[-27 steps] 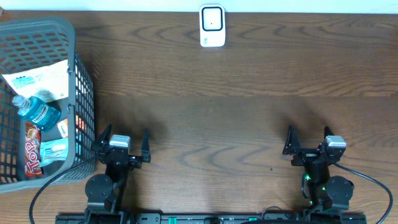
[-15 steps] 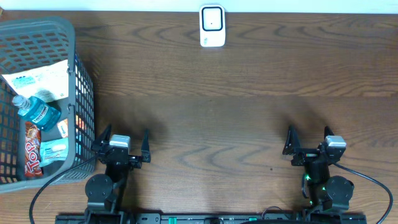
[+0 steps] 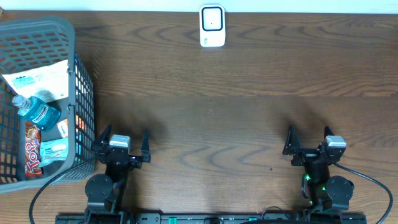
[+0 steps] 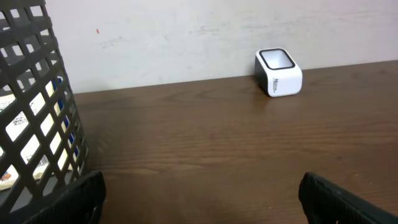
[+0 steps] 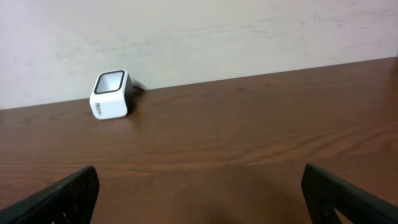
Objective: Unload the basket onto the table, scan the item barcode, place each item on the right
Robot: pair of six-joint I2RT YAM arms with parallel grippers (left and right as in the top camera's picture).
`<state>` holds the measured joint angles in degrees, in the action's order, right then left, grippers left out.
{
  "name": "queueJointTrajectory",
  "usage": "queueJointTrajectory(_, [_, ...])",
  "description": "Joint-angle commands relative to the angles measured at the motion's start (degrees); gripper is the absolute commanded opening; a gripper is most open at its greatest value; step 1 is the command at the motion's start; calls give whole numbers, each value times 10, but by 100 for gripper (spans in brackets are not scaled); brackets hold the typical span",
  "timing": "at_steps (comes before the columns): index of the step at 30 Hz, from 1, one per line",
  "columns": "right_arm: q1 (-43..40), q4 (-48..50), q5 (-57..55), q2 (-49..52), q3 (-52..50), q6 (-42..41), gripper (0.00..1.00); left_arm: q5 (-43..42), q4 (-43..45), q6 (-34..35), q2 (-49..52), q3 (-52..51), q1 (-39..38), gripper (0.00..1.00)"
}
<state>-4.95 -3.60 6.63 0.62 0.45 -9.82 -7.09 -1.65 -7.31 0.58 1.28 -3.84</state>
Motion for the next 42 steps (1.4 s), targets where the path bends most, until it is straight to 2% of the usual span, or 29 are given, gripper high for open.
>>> queueJointTrajectory(1, [3, -1, -1, -2, -1, 5, 99, 2, -19, 7, -2, -10, 3, 99])
queueJointTrajectory(42, [3, -1, -1, -2, -1, 5, 99, 2, -17, -10, -2, -10, 3, 99])
